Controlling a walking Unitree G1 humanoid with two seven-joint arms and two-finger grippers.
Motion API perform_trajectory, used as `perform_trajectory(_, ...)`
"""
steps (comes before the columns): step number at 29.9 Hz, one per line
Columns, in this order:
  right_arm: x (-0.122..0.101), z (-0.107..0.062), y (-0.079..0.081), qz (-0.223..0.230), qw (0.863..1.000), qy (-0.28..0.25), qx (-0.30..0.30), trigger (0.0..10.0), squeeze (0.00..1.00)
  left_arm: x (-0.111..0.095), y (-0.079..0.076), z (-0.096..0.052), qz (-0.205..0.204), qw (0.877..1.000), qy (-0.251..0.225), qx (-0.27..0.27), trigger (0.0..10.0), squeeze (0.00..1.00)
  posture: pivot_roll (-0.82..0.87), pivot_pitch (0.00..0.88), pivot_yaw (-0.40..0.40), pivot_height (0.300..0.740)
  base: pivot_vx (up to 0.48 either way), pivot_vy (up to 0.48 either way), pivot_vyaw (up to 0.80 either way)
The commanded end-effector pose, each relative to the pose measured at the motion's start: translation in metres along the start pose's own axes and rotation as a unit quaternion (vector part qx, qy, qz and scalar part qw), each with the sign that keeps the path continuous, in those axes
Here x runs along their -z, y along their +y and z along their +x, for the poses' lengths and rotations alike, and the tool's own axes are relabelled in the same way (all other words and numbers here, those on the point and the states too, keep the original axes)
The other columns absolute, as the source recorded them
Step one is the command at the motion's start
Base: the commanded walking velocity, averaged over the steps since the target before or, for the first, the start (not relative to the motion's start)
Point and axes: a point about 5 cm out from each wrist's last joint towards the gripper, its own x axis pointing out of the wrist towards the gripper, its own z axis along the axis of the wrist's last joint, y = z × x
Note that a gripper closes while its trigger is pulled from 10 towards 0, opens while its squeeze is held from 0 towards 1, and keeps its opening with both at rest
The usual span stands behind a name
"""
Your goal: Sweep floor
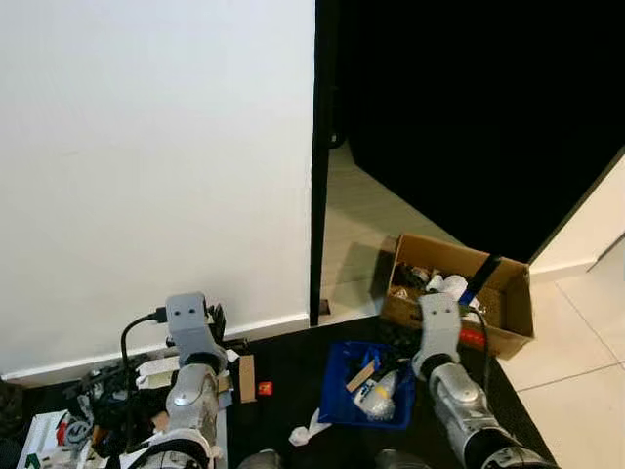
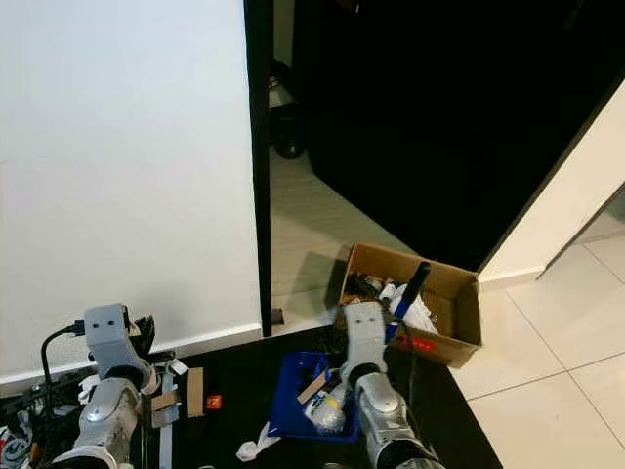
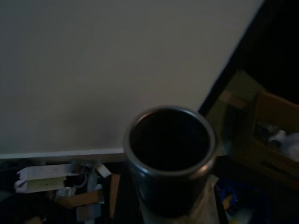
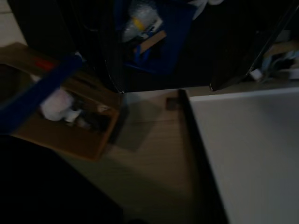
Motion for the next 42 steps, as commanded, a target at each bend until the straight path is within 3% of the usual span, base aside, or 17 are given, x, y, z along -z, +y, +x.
perform_trajectory(1,-0.003,0.001,-0.003,0.006,1.0,-0.008,0.009,10.0,0.0,0.021,-0.003,-0.01,-0.001,0.999,0.052,-0.002,10.0,0.0,0.0,0.0,0.001,0.74,0.0,0.0,0.0)
perform_trajectory(9,-0.011,0.005,-0.013,0.003,1.0,-0.015,0.017,10.0,0.0,0.016,-0.016,-0.004,0.003,0.999,0.043,0.017,10.0,0.0,0.0,0.0,0.001,0.74,0.0,0.0,0.0)
perform_trajectory(13,-0.011,0.005,-0.013,0.002,1.0,-0.017,0.015,10.0,0.0,0.016,-0.016,-0.004,0.003,0.999,0.044,0.017,10.0,0.0,0.0,0.0,-0.002,0.74,0.0,0.0,0.0)
perform_trajectory(26,-0.002,0.004,0.013,0.004,1.0,0.002,-0.023,10.0,0.0,0.019,0.009,-0.01,-0.003,0.998,0.05,-0.022,10.0,0.0,0.03,0.0,-0.038,0.74,0.0,0.0,0.0)
perform_trajectory(42,-0.013,0.008,0.002,0.0,1.0,-0.017,-0.009,10.0,0.0,0.012,-0.003,-0.003,-0.001,0.999,0.042,0.004,10.0,0.0,0.0,0.0,-0.01,0.74,0.0,0.0,0.0)
